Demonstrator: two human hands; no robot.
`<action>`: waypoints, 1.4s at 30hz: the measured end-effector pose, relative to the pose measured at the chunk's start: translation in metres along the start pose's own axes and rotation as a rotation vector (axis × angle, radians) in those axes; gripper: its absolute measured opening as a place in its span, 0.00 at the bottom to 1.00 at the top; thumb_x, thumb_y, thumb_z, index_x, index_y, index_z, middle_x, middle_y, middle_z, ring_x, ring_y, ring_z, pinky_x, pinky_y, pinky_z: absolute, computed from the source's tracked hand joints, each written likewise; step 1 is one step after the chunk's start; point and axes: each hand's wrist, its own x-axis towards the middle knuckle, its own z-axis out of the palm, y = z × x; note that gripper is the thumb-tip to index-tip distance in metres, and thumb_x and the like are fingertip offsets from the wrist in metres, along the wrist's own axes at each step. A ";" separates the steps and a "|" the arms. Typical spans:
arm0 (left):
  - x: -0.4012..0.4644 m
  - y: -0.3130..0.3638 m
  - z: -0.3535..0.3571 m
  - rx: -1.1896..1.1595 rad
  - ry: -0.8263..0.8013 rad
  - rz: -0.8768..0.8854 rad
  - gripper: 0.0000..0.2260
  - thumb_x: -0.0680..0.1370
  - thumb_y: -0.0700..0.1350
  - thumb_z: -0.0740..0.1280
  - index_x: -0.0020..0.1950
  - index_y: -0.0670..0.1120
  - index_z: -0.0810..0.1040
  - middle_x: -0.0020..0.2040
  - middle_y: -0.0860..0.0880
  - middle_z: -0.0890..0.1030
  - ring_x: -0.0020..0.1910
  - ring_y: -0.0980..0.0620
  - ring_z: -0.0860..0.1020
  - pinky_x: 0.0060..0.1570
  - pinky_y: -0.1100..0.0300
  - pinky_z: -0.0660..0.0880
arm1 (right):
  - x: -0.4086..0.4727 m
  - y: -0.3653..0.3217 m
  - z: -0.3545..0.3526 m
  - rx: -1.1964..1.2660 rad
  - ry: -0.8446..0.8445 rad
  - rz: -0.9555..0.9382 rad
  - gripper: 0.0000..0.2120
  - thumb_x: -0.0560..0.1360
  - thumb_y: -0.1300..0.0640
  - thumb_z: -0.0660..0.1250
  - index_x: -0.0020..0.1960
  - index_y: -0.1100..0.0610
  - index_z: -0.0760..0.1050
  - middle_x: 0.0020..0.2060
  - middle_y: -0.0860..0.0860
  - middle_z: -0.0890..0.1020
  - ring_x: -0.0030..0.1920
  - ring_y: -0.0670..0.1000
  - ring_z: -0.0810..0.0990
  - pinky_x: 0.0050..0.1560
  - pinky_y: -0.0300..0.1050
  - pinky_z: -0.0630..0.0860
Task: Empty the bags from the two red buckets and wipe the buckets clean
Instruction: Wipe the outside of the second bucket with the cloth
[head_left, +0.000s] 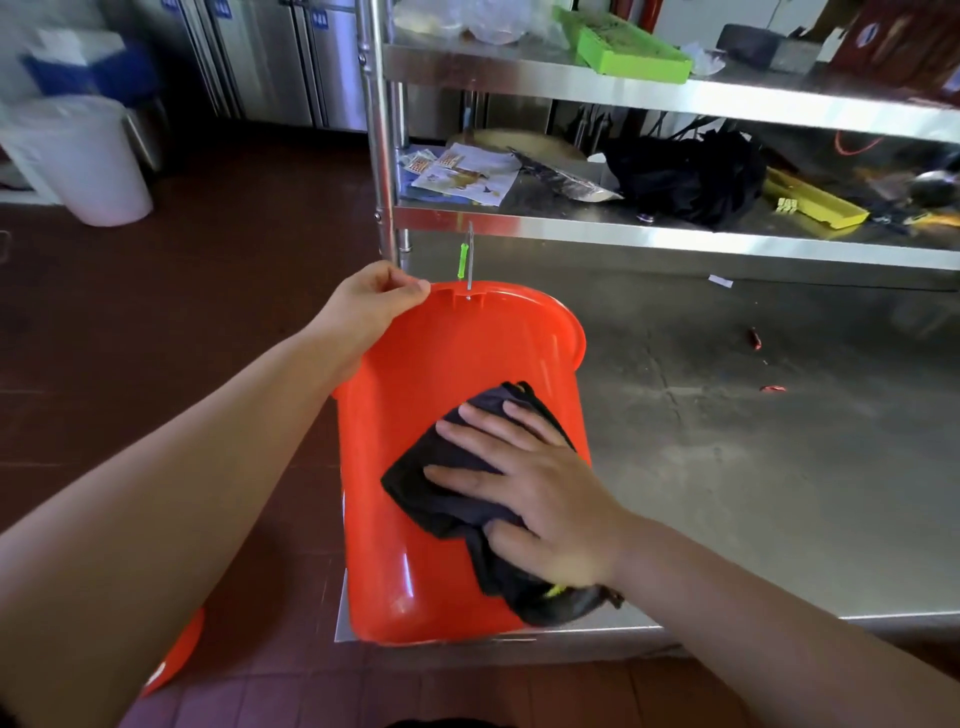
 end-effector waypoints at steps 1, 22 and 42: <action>0.002 -0.002 -0.002 0.003 0.018 0.002 0.10 0.75 0.51 0.70 0.36 0.51 0.74 0.31 0.60 0.76 0.35 0.62 0.71 0.39 0.63 0.67 | 0.011 0.006 -0.002 -0.010 0.011 0.016 0.29 0.68 0.50 0.56 0.70 0.45 0.69 0.75 0.48 0.61 0.77 0.49 0.52 0.75 0.52 0.47; 0.000 -0.028 -0.032 -0.152 0.155 -0.107 0.11 0.74 0.52 0.71 0.36 0.50 0.73 0.32 0.51 0.75 0.29 0.55 0.71 0.32 0.60 0.69 | 0.014 -0.005 0.007 0.060 0.082 0.152 0.28 0.71 0.53 0.55 0.71 0.47 0.68 0.75 0.47 0.60 0.77 0.49 0.49 0.75 0.53 0.46; 0.033 0.026 -0.007 0.960 -0.132 0.084 0.17 0.83 0.51 0.51 0.68 0.52 0.71 0.70 0.49 0.71 0.68 0.46 0.69 0.61 0.55 0.64 | 0.043 0.004 0.006 0.104 0.053 0.142 0.31 0.67 0.49 0.54 0.70 0.44 0.69 0.75 0.46 0.61 0.77 0.47 0.50 0.75 0.47 0.42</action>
